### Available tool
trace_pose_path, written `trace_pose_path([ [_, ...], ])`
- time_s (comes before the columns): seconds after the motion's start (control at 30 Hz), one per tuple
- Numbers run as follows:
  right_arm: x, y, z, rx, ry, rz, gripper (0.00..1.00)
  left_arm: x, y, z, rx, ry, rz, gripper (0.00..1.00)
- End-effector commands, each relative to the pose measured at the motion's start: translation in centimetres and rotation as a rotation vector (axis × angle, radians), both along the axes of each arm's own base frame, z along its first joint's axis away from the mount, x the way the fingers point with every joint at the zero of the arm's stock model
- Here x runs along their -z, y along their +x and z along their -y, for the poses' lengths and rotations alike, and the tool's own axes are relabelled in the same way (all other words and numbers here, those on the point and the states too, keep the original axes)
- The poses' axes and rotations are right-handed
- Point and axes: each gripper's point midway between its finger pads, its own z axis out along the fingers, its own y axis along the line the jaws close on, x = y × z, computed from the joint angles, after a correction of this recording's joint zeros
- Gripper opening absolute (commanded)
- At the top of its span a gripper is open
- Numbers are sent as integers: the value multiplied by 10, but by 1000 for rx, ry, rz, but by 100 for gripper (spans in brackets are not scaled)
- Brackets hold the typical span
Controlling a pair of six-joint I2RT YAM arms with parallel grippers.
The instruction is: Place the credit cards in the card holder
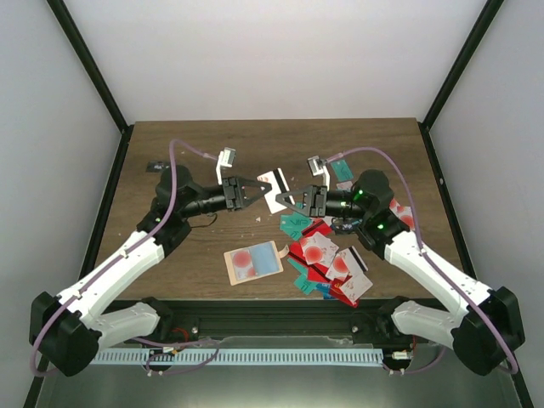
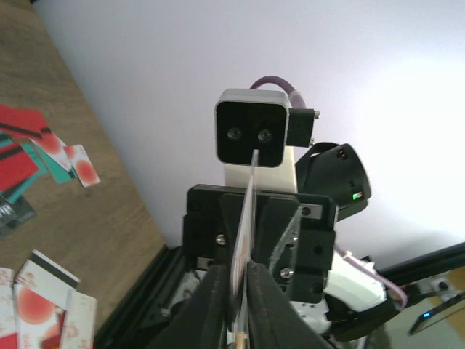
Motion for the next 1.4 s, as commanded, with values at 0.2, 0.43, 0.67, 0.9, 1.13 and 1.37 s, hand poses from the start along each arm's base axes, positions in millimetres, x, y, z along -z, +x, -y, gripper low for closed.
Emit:
trace_pose_path([
  [0.2,17,17,1,77,-145,-25,36,36,5,0,-39,151,-68,4],
  [0.43,89,12,15,112,-379,-118,53,130,-18,-44,-66,467,-263,4],
  [0.67,143,2,23,91,-485,-190,55,205,-36,-63,0,583,-385,4],
  [0.9,187,1,22,58,-572,-257,53,250,-46,-66,42,620,-463,4],
  [1.13,211,6,13,34,-608,-296,45,271,-46,-63,70,626,-503,4],
  [1.37,228,10,6,12,-631,-320,42,283,-40,-57,87,614,-533,4],
])
